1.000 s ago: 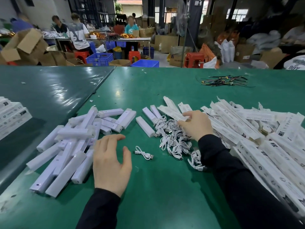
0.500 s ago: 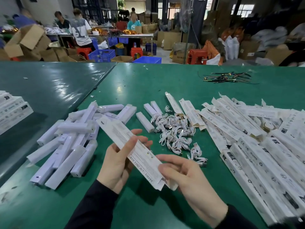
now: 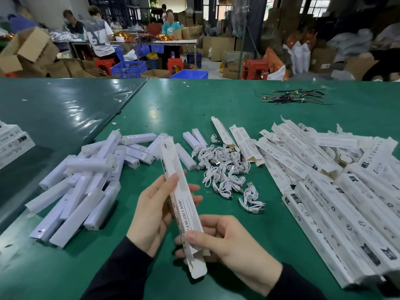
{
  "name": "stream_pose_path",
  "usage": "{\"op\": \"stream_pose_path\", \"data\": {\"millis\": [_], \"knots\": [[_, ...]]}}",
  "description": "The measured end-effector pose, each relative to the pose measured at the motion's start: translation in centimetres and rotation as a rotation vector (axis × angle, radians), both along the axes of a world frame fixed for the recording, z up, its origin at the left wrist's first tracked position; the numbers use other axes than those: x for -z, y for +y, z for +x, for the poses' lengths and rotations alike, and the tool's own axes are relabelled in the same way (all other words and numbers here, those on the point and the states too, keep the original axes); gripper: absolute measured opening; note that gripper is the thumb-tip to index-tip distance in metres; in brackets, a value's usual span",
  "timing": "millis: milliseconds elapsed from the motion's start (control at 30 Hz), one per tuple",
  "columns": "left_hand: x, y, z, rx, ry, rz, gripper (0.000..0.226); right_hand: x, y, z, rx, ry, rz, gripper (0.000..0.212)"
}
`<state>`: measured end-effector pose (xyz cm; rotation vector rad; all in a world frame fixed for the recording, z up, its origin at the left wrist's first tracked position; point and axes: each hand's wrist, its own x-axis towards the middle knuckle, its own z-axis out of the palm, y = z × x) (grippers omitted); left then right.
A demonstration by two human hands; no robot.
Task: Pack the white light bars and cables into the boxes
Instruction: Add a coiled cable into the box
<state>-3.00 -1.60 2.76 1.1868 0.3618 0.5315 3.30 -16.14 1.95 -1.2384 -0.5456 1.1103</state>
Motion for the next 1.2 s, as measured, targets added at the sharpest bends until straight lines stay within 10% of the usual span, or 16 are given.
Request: {"op": "stream_pose_path", "data": {"millis": [500, 833, 1200], "knots": [[0.9, -1.5, 0.2, 0.017, 0.069, 0.289, 0.048, -0.4, -0.5, 2.5, 0.470, -0.235, 0.130, 0.037], [0.7, -2.5, 0.2, 0.204, 0.096, 0.266, 0.033, -0.9, -0.8, 3.5, 0.465, -0.192, 0.173, 0.048], [0.3, -1.1, -0.1, 0.378, 0.120, 0.167, 0.074, -1.0, -1.1, 3.7, 0.382, -0.112, 0.209, 0.053]]}}
